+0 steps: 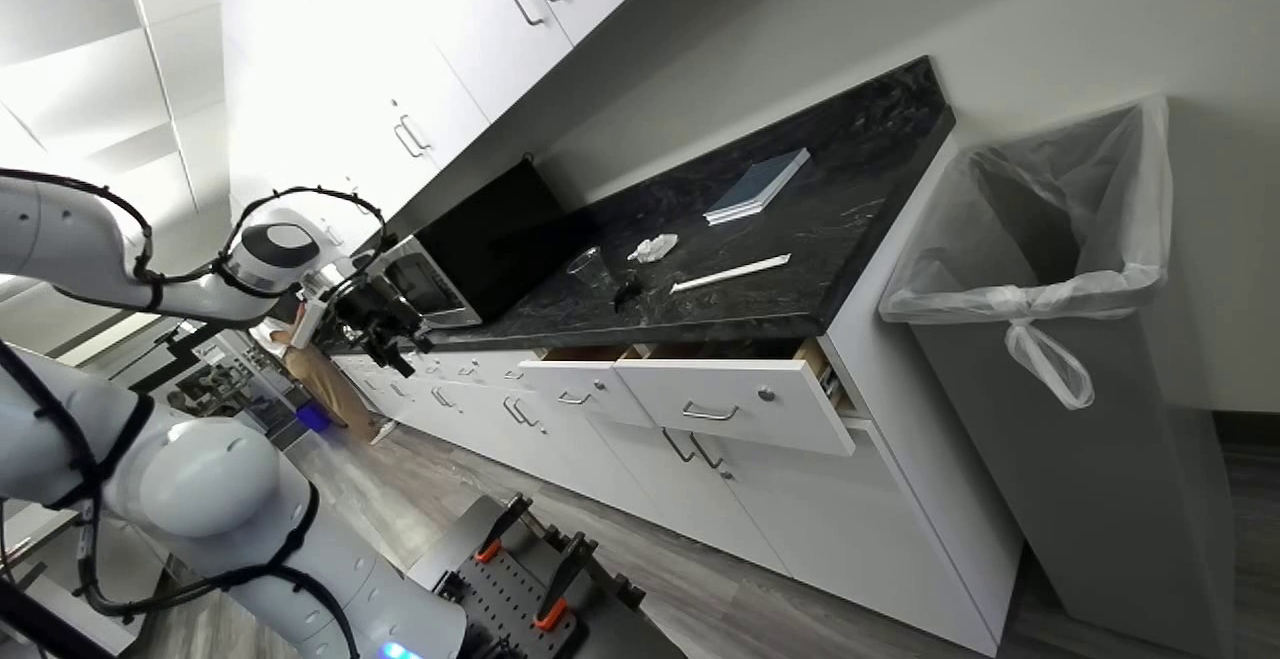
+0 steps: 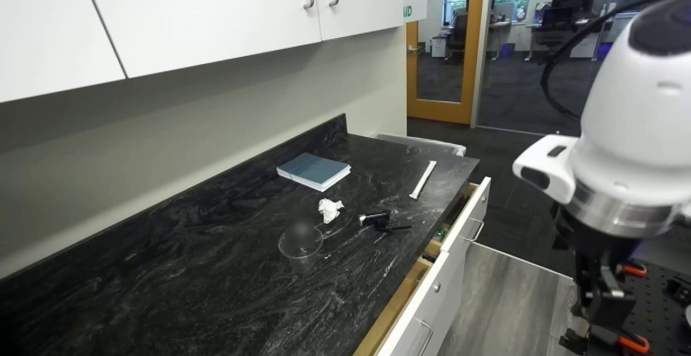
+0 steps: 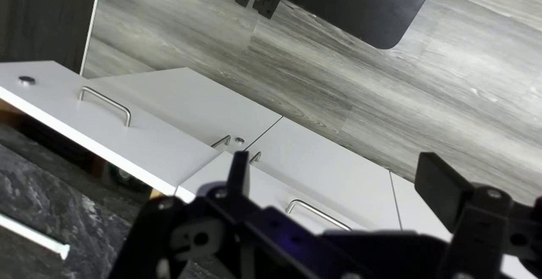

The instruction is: Open the first and second top drawers from the right of the cabinet. Pick up the tape from the first drawer and put it in the second drawer.

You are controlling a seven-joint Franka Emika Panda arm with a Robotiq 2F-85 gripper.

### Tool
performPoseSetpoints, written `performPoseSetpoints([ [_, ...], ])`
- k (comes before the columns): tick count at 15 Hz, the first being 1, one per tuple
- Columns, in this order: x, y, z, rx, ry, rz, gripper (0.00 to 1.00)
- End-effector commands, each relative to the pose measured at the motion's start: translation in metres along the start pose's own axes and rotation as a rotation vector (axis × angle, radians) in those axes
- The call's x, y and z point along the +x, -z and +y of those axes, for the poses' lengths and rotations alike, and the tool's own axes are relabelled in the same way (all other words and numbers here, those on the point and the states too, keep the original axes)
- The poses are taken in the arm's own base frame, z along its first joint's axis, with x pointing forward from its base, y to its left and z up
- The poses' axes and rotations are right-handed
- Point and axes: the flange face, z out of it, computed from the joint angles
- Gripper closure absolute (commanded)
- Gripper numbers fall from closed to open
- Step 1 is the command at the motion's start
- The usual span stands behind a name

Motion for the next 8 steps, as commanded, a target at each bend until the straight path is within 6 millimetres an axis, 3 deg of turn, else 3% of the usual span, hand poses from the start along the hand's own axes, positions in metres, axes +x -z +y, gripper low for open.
performPoseSetpoints([
  [1,0.022,-0.040,-0.016,-0.019,0.067,0.001,0.00],
  [2,0.011,-0.027,-0.012,-0.020,0.055,0.000,0.00],
  [4,0.018,-0.043,-0.015,-0.015,0.072,-0.016,0.00],
  [7,0.020,-0.045,-0.016,-0.011,0.075,-0.021,0.00],
  [8,0.021,-0.045,-0.025,-0.050,0.091,-0.013,0.00],
])
